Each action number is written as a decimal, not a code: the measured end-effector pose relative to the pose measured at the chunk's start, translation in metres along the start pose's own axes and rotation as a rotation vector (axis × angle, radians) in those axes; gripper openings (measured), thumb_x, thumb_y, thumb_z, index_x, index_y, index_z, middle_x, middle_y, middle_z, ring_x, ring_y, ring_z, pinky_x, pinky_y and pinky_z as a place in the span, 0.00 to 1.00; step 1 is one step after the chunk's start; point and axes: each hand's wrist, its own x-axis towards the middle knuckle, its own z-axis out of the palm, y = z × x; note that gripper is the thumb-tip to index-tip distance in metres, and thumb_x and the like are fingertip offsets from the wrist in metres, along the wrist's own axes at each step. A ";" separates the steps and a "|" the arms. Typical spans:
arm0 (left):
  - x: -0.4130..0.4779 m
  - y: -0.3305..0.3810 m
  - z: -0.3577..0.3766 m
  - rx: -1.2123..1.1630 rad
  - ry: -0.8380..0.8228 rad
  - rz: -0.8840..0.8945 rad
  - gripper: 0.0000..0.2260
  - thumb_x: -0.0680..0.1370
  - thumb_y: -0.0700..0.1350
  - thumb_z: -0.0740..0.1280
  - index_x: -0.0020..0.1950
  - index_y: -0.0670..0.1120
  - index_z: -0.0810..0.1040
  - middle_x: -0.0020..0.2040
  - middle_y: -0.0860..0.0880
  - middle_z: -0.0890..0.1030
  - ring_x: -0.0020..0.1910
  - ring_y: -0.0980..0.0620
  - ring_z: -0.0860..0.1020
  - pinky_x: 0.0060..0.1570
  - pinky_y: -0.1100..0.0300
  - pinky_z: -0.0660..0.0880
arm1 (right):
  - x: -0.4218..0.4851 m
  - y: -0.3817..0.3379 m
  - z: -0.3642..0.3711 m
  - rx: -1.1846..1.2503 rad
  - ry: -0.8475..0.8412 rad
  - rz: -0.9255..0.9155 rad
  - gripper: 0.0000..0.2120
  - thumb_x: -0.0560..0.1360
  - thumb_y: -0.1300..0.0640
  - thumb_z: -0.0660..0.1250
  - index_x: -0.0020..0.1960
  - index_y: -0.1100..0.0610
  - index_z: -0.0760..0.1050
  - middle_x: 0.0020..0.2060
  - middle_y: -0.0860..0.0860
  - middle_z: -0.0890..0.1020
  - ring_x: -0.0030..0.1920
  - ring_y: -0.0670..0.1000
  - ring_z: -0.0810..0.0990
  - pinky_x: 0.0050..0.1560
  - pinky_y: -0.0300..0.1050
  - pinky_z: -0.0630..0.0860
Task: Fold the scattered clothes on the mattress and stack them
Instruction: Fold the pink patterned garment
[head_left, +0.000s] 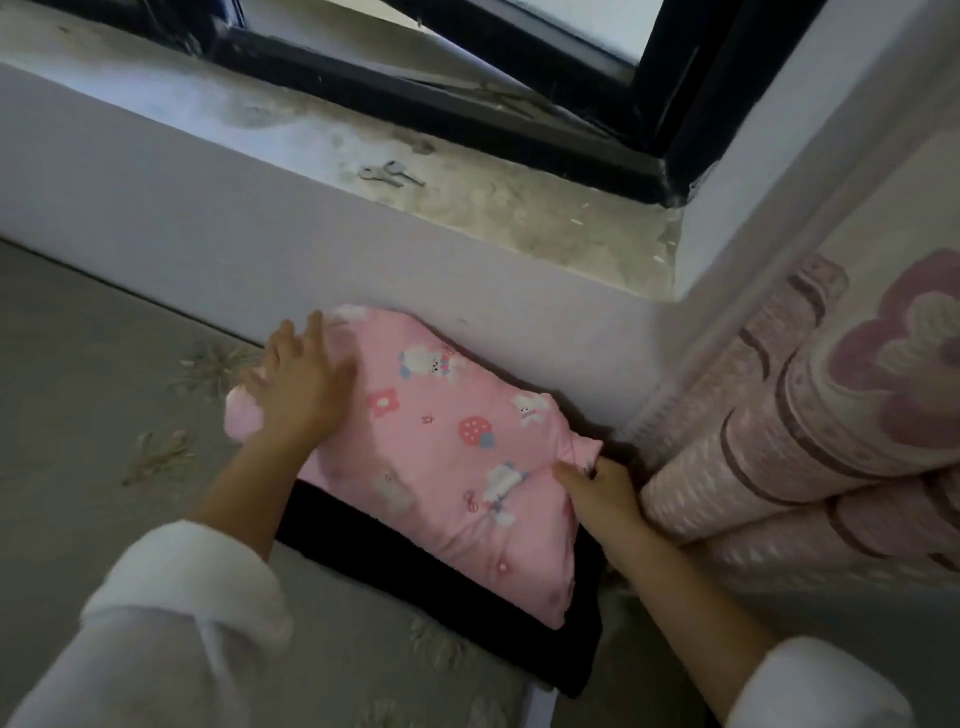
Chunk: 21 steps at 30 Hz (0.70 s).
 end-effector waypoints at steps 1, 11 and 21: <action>-0.011 0.000 0.016 0.043 -0.033 0.039 0.27 0.80 0.56 0.58 0.77 0.53 0.56 0.77 0.41 0.53 0.76 0.41 0.50 0.71 0.38 0.45 | 0.006 0.004 0.003 -0.034 0.023 0.032 0.09 0.74 0.57 0.67 0.53 0.58 0.79 0.42 0.51 0.82 0.49 0.54 0.81 0.54 0.51 0.78; -0.038 -0.009 0.042 0.155 -0.128 0.088 0.35 0.71 0.71 0.45 0.76 0.58 0.52 0.78 0.43 0.42 0.75 0.39 0.35 0.69 0.37 0.34 | -0.020 -0.005 0.041 -0.681 0.078 -0.507 0.36 0.73 0.36 0.51 0.78 0.46 0.46 0.78 0.51 0.46 0.77 0.52 0.44 0.73 0.55 0.48; -0.053 -0.032 0.086 0.142 -0.192 -0.056 0.38 0.70 0.71 0.45 0.77 0.54 0.50 0.78 0.38 0.43 0.75 0.36 0.39 0.68 0.33 0.41 | 0.007 0.024 0.070 -1.022 -0.352 -0.508 0.27 0.75 0.34 0.42 0.67 0.27 0.28 0.74 0.39 0.32 0.72 0.45 0.24 0.73 0.59 0.32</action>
